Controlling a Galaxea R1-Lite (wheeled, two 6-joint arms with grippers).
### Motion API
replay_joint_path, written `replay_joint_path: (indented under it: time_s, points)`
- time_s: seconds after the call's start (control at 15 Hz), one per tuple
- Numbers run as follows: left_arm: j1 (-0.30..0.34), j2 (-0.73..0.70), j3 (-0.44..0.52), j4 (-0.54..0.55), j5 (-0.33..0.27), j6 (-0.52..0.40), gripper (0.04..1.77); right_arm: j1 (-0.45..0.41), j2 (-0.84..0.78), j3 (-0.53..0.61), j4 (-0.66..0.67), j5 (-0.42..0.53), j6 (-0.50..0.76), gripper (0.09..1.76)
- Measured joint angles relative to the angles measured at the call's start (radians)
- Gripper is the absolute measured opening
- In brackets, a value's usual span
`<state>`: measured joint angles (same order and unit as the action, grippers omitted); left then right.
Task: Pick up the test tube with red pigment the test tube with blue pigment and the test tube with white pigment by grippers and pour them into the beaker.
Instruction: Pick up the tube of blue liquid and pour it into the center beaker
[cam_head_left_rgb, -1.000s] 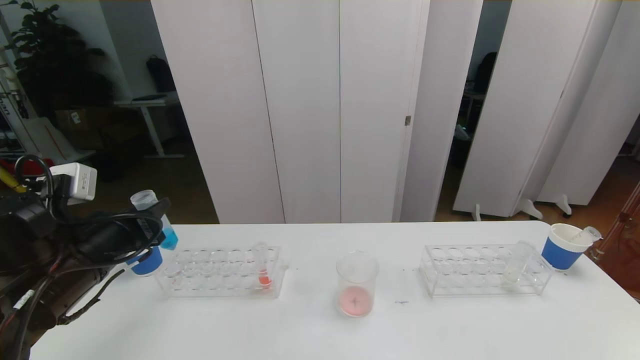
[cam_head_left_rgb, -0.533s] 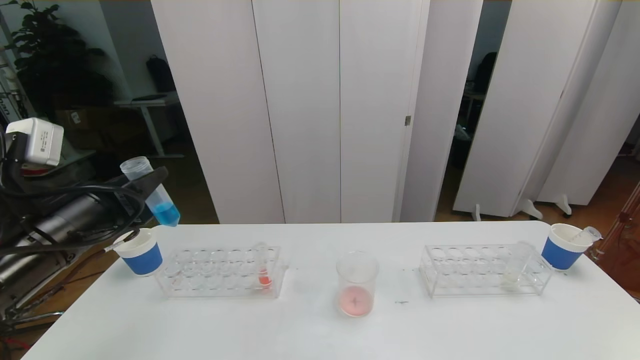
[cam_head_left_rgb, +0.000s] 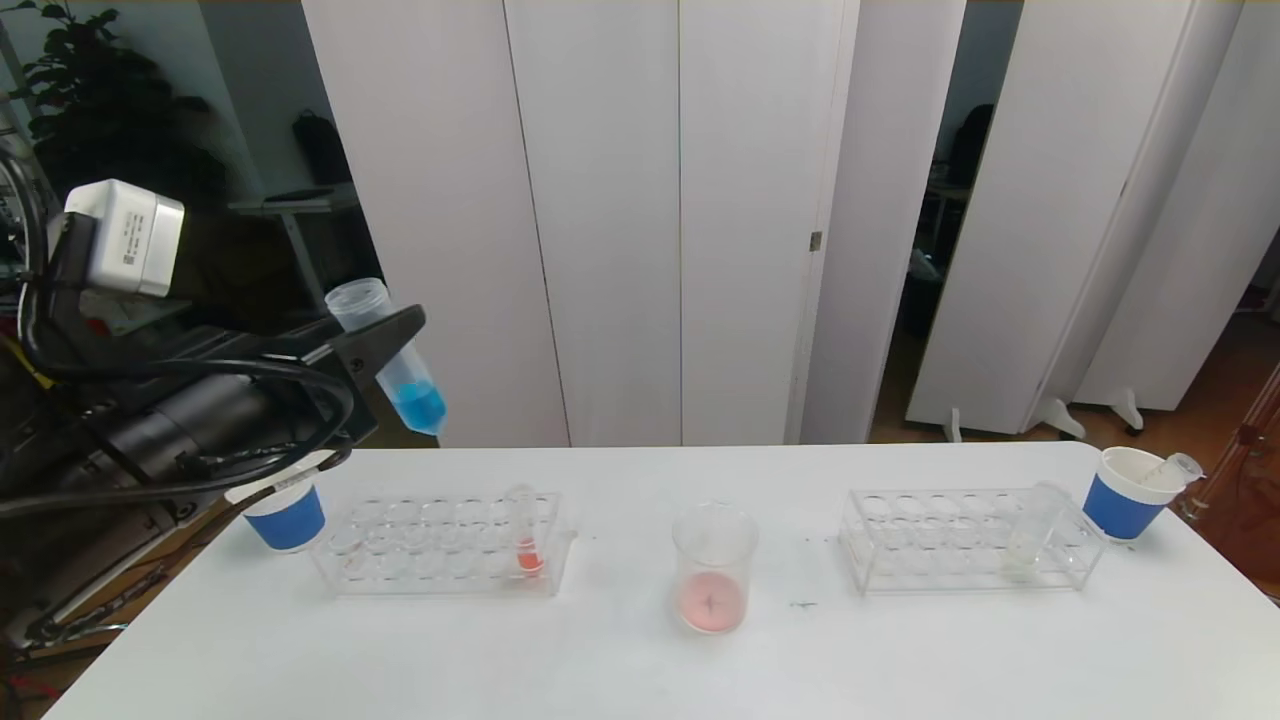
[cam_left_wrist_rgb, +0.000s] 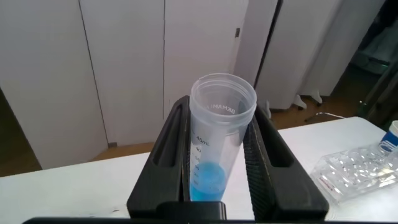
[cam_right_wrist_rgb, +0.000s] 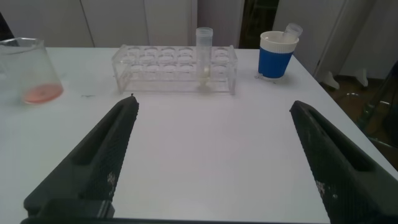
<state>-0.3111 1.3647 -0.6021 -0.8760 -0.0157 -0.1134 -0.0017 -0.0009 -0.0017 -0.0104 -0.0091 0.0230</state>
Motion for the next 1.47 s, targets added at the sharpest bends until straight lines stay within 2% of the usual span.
replay_joint_path:
  time_s: [0.4,0.8,1.0,1.33,1.47]
  points:
    - [-0.130,0.042,-0.041,-0.003,0.006,0.060,0.59,0.000,0.000,0.000,0.000,0.000,0.000,1.75]
    - [-0.225,0.161,-0.101,-0.023,0.010,0.143,0.59,0.000,0.000,0.000,0.000,0.000,0.000,1.75]
    - [-0.253,0.239,-0.145,-0.039,0.007,0.169,0.59,0.000,0.000,0.000,0.000,0.000,0.000,1.75]
    - [-0.270,0.394,-0.171,-0.197,-0.008,0.260,0.59,0.000,0.000,0.000,0.000,0.000,0.000,1.75]
    - [-0.271,0.449,-0.175,-0.244,-0.044,0.284,0.59,0.000,0.000,0.000,0.000,0.000,0.000,1.75]
